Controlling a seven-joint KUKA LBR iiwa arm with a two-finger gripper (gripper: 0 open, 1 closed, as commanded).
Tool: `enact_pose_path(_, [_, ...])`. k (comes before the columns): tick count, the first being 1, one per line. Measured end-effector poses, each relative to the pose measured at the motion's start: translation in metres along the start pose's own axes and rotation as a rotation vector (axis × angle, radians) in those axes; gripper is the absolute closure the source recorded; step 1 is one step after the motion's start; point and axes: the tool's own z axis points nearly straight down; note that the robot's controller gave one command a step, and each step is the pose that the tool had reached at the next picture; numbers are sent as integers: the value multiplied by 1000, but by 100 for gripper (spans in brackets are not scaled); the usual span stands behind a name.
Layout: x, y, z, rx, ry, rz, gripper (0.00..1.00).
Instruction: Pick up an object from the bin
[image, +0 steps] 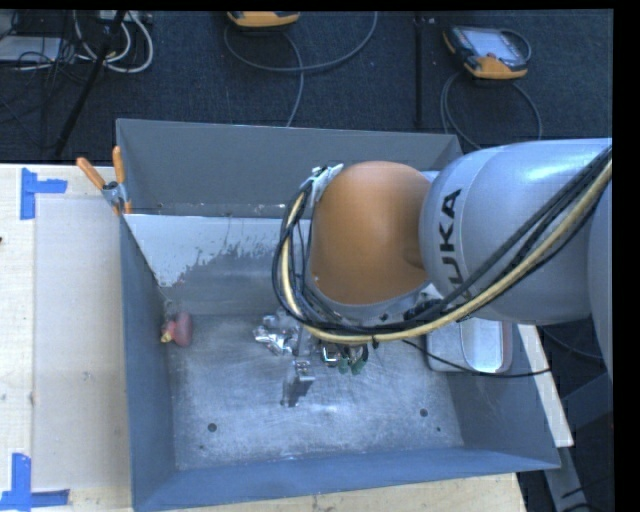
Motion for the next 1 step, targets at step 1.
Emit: enact_pose_path(1, [11, -35, 25, 0, -5, 102, 0])
